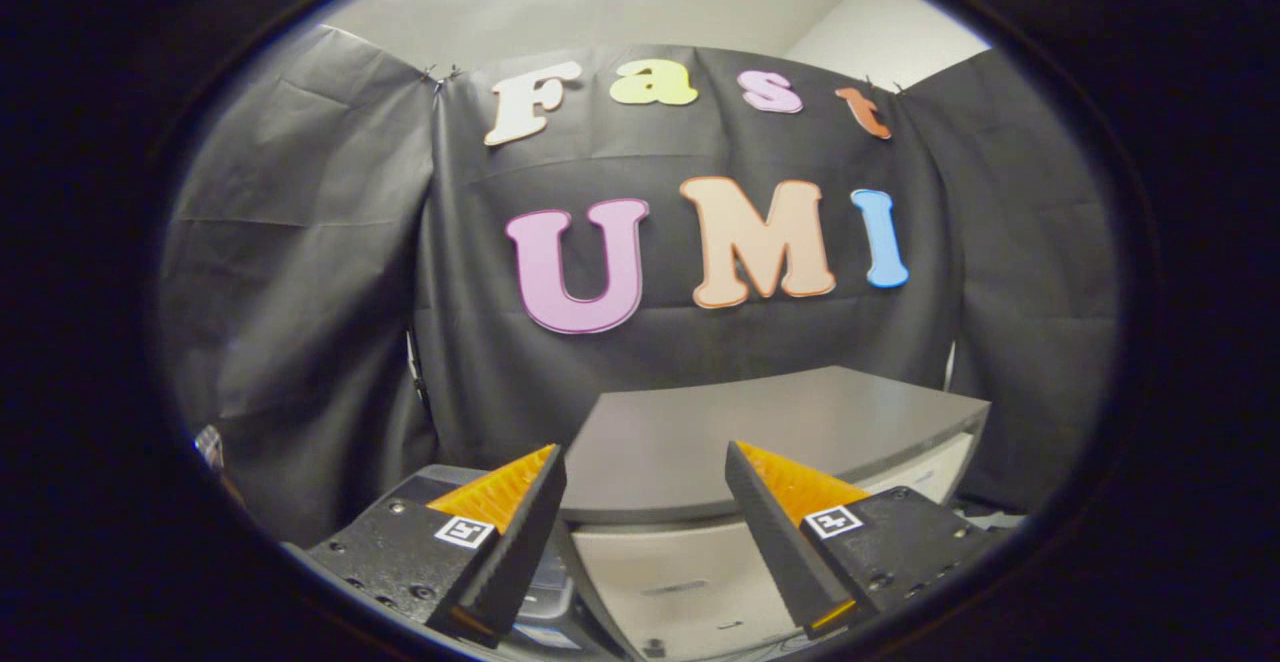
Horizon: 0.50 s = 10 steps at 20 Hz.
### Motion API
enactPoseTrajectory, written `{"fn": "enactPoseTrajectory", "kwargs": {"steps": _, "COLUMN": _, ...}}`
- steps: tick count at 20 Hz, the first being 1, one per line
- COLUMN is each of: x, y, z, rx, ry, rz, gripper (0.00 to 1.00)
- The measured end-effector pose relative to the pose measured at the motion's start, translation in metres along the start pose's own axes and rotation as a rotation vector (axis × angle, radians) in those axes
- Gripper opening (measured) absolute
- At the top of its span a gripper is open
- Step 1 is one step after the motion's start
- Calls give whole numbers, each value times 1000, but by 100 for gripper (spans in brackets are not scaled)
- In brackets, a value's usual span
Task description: Put the clothes into the washing machine and then close the washing machine lid.
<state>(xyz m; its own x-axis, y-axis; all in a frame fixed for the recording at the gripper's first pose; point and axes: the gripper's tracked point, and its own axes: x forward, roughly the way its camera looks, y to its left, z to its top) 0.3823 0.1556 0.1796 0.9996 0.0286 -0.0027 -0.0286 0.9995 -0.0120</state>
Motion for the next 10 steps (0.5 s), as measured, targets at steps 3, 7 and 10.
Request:
{"fn": "enactPoseTrajectory", "kwargs": {"steps": 3, "x": -24, "y": -42, "z": -15, "rx": -30, "ry": -8, "rz": -8, "gripper": 97}}
{"fn": "enactPoseTrajectory", "kwargs": {"steps": 7, "x": -58, "y": -87, "z": -38, "rx": -12, "ry": -25, "rz": -29, "gripper": 97}}
{"fn": "enactPoseTrajectory", "kwargs": {"steps": 10, "x": -84, "y": -112, "z": -63, "rx": 46, "ry": -43, "rz": -51, "gripper": 97}}
